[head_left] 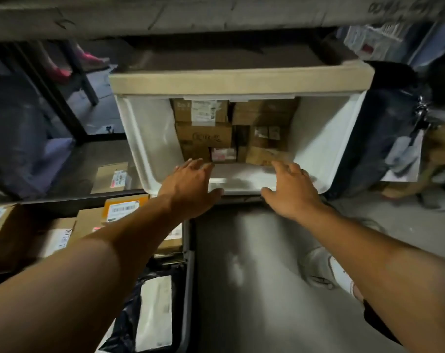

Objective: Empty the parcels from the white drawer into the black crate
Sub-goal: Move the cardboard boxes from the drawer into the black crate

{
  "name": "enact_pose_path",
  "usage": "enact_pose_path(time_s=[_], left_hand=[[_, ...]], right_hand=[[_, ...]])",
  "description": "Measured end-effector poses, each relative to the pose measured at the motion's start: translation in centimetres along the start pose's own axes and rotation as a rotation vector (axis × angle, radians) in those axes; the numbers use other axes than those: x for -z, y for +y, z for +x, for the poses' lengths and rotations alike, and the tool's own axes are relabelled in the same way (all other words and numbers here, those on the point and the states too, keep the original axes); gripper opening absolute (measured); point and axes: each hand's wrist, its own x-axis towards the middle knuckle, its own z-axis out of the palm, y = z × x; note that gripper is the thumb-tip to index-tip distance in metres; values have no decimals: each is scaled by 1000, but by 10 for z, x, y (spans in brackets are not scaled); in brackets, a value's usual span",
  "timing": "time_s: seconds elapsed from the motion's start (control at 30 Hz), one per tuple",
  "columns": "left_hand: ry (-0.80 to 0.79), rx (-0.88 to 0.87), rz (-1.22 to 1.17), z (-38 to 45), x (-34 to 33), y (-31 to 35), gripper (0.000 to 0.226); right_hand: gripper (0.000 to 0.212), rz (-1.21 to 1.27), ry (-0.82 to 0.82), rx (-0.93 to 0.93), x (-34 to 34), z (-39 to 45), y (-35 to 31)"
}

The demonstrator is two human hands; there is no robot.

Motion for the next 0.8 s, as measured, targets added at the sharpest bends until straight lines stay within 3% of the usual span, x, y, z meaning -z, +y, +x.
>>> enact_pose_path(time_s=[0.2,0.3,0.43,0.6,0.8], left_hand=[[-35,30,-148,75,-25,31,59],[-21,44,-294,114,-39,43,41],[-15,35,-441,153,-50,59,27],[-46,284,-941,182,-67,71,32],[132,497,-1279,172,-63,71,15]], right_hand=[[58,236,45,-189,-8,60,31],[58,308,61,-250,-9,92,36],[32,605,58,-388,-13,127,40],[47,859,27,-454,-21,149,39],[43,1017,45,-457,-28,137,28]])
